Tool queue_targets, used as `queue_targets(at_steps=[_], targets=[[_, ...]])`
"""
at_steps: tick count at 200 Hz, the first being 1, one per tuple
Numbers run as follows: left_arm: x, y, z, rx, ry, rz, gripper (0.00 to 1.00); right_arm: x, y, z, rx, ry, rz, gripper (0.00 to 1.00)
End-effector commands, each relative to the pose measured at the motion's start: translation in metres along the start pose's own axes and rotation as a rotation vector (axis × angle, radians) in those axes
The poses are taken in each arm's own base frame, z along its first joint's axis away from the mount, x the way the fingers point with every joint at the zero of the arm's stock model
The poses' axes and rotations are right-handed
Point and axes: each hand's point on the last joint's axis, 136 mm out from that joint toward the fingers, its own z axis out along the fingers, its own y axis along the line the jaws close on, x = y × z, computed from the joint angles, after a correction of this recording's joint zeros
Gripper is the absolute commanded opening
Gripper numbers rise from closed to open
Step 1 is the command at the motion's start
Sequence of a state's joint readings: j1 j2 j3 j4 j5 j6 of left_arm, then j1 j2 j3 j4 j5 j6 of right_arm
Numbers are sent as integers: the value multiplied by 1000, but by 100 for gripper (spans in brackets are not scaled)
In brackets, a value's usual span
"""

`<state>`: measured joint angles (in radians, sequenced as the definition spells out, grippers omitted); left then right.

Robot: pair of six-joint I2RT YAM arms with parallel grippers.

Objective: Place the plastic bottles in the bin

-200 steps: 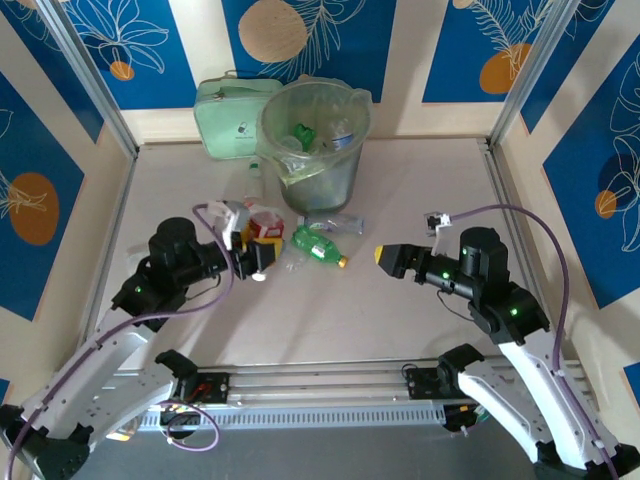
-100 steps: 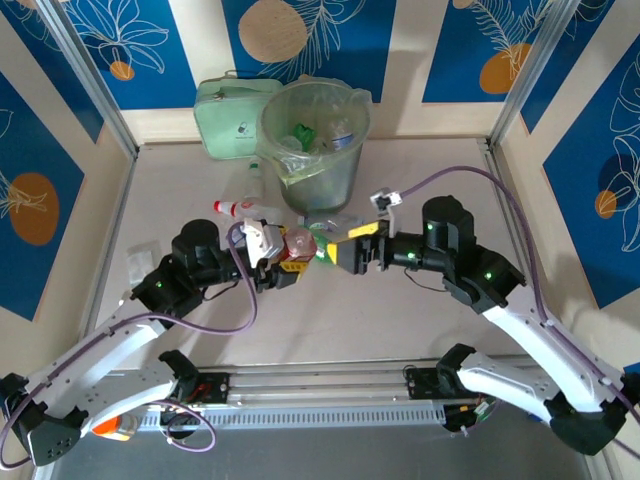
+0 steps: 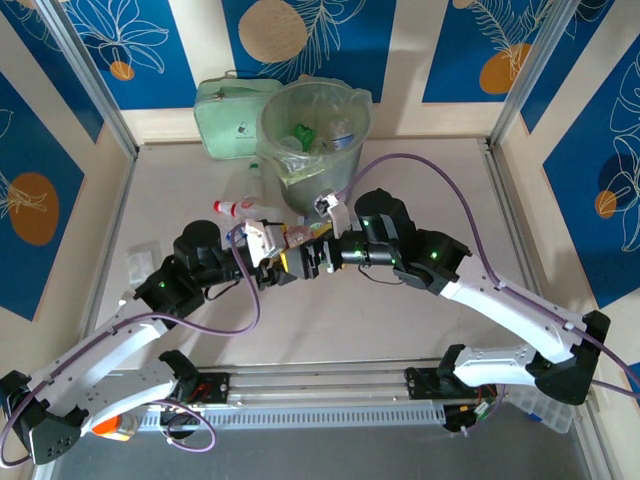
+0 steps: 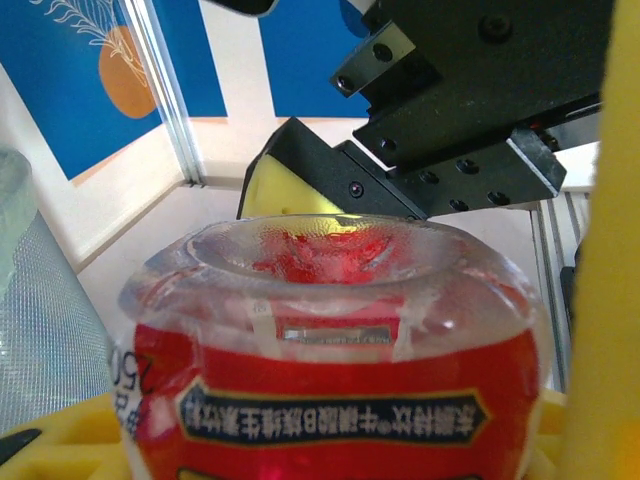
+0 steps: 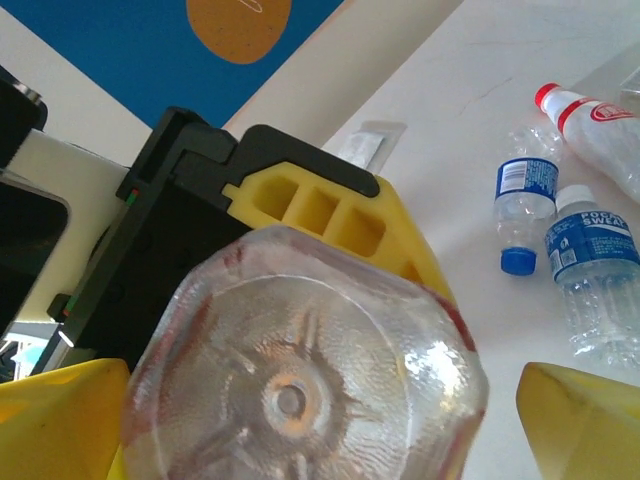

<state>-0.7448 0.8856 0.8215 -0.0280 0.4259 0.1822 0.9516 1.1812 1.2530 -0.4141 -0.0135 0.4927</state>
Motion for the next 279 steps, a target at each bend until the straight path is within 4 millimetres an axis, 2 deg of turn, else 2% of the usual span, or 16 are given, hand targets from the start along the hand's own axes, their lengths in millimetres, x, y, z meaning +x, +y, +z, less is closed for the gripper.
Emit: queue_targets(at_steps=[1, 17, 34, 93, 119, 159, 187, 214, 238, 257, 279], targets=[[-7, -1, 0, -4, -37, 29, 42, -7, 3, -2, 32, -21, -45, 98], [-8, -2, 0, 1, -43, 25, 42, -7, -5, 1, 80, -26, -44, 93], [-8, -3, 1, 9, -46, 19, 42, -9, -9, 3, 98, -34, -35, 83], [-5, -1, -1, -9, -39, 5, 44, -12, -2, 4, 88, -47, -27, 53], [-5, 4, -1, -42, -39, -14, 53, -12, 0, 1, 81, -54, -12, 50], [-20, 3, -14, -68, -92, -48, 77, -18, -5, -12, 104, -99, 7, 47], [-34, 16, -40, -196, -129, -88, 79, -31, -22, -29, 146, -150, 28, 45], [-44, 35, -76, -378, -201, -121, 78, -48, -51, -45, 196, -191, 61, 45], [-35, 56, -105, -564, -253, -196, 75, -74, -80, -59, 250, -249, 86, 45], [-18, 67, -113, -659, -222, -212, 74, -103, -98, -71, 268, -298, 109, 45], [-2, 79, -114, -737, -157, -207, 74, -143, -114, -79, 288, -351, 110, 45]])
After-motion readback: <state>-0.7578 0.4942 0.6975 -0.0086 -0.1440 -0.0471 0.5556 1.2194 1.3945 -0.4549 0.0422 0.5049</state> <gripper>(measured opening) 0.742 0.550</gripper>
